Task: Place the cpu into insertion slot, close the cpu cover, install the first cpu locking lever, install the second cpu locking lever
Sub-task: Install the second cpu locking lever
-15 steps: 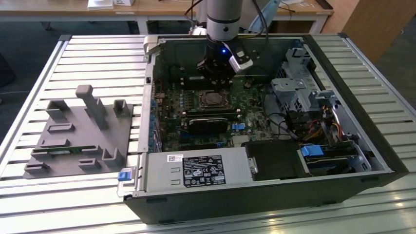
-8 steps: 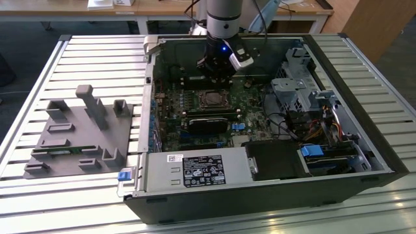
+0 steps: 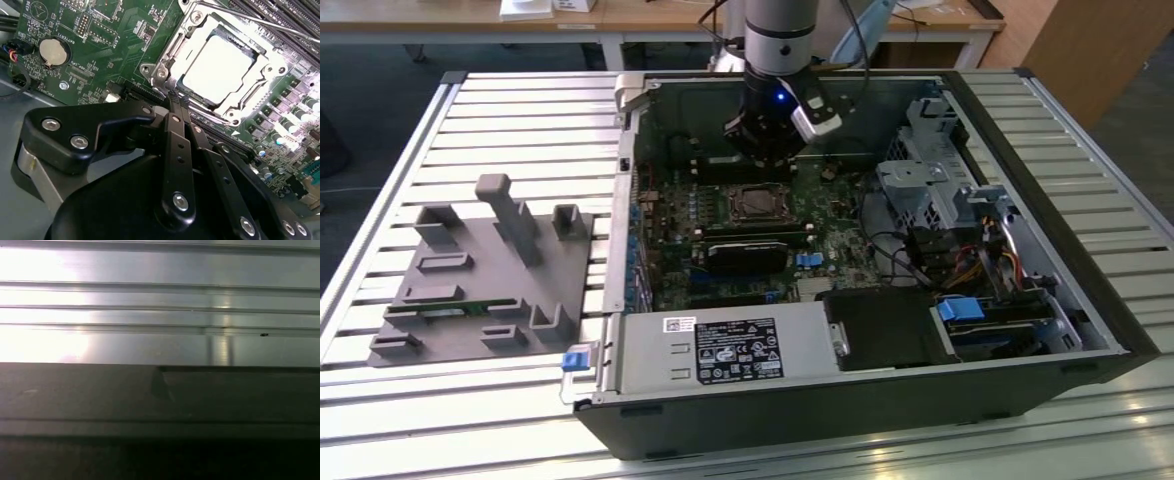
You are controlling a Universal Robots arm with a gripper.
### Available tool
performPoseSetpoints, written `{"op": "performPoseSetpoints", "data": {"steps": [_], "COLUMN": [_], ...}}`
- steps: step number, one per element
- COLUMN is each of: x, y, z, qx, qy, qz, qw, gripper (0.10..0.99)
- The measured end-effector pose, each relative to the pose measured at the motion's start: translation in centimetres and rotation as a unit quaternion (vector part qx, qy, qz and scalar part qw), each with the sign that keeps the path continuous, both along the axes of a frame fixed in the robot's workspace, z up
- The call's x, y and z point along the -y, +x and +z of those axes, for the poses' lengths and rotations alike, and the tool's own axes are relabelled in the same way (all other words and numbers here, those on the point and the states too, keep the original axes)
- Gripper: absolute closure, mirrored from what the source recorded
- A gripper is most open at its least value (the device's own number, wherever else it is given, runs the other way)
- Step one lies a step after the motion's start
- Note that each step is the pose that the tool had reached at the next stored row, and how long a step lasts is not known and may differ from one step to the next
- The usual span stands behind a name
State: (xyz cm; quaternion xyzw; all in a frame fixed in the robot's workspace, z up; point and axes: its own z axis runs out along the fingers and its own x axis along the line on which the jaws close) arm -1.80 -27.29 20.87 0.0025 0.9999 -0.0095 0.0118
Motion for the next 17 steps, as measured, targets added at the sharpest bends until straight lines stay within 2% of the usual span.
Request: {"op": "performPoseSetpoints", "data": {"steps": [8, 17], "x": [0.43, 1.33], "y": [0.00, 0.01], "z": [0.00, -0.01], "qx": [0.0000, 0.0000], "qy": [0.0000, 0.0000], "qz": [0.000, 0.000], "qw": [1.0000, 1.0000], "gripper": [0.980, 0.980]}}
